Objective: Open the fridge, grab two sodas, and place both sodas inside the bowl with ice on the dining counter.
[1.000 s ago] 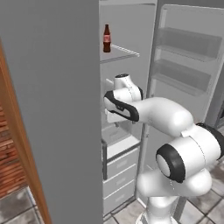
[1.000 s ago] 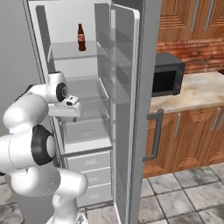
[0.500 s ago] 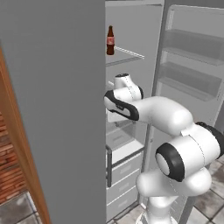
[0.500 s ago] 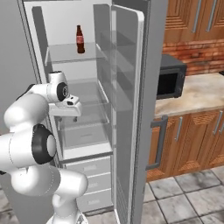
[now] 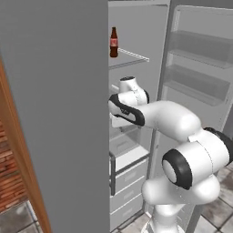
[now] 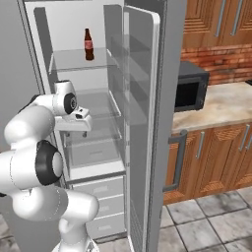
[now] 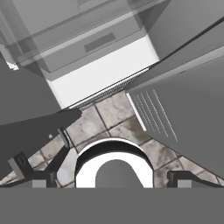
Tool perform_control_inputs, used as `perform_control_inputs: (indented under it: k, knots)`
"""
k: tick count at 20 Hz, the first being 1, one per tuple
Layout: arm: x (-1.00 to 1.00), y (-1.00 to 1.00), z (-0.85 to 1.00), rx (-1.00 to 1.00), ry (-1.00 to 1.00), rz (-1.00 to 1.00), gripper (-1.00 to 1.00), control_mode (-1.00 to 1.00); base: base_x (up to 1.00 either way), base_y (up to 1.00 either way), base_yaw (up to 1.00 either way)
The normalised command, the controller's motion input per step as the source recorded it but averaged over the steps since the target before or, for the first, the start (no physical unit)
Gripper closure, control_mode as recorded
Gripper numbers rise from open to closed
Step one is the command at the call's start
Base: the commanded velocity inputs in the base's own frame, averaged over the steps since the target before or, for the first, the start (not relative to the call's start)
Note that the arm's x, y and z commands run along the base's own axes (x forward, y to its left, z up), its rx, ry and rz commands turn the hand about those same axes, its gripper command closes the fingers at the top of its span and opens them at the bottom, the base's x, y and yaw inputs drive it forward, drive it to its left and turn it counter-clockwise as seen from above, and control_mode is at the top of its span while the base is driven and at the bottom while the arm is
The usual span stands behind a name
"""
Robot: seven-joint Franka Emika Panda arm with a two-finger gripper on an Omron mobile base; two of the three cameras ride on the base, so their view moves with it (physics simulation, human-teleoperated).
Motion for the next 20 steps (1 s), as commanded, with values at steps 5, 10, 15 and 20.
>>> perform_control_inputs:
  k: [5, 10, 15, 20]
  knots:
    - [0.00, 0.00, 0.00, 0.00, 0.00, 0.00, -1.00, 1.00, 0.33, -0.21, 0.00]
    - [0.00, 0.00, 0.00, 0.00, 0.00, 0.00, -1.00, 1.00, 0.44, -0.14, 0.00]
    - [0.00, 0.00, 0.00, 0.00, 0.00, 0.00, -1.00, 1.00, 0.25, -0.01, 0.00]
    - [0.47, -0.01, 0.00, 0.00, -0.04, 0.00, -1.00, -1.00, 0.08, 0.00, 0.00]
